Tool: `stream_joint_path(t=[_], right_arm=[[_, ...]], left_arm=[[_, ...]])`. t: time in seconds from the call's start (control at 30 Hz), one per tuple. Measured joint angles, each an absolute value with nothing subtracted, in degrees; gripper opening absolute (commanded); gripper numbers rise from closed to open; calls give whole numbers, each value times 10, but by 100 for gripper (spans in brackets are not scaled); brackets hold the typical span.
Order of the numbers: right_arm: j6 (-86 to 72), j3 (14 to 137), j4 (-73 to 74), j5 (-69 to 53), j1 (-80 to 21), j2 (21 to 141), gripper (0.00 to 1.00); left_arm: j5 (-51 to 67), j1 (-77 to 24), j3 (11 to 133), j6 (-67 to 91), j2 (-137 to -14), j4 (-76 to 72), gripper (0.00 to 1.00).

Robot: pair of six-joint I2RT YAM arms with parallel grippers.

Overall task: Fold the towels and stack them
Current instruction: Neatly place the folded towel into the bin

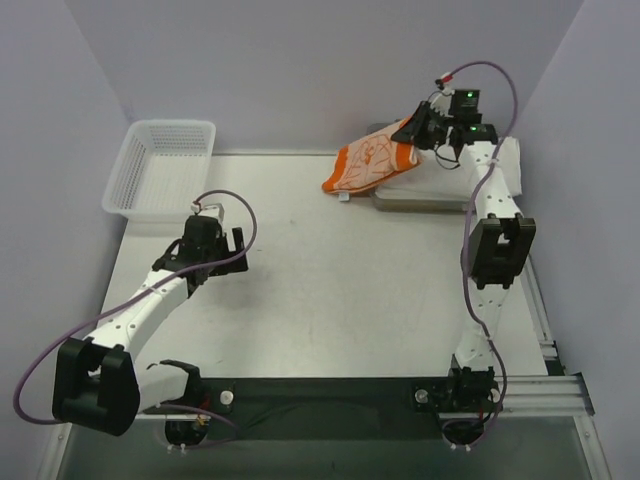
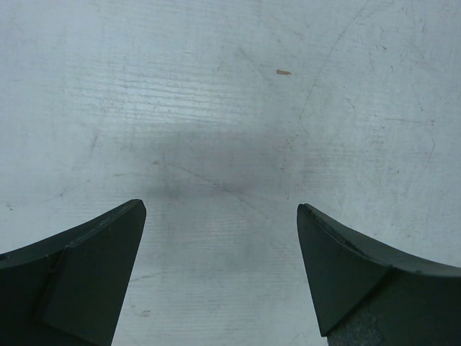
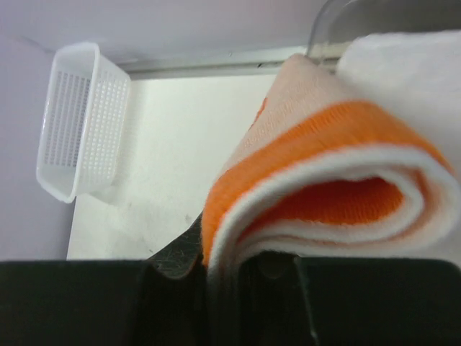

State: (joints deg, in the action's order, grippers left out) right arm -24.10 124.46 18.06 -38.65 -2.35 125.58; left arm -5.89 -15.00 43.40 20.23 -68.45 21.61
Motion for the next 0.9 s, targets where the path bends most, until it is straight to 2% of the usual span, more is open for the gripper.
stream_joint_path(t=[0.3, 0.73, 0.9], right_arm=[[-199, 1303, 222, -463, 107, 1262, 0], [-154, 1352, 248, -485, 169, 1274, 1], [-132, 1353, 254, -482, 186, 1283, 7]], left_arm=[[-51, -150, 434, 202, -719, 216, 98], [-40, -150, 434, 202, -734, 216, 98], [-39, -150, 434, 202, -740, 216, 97]])
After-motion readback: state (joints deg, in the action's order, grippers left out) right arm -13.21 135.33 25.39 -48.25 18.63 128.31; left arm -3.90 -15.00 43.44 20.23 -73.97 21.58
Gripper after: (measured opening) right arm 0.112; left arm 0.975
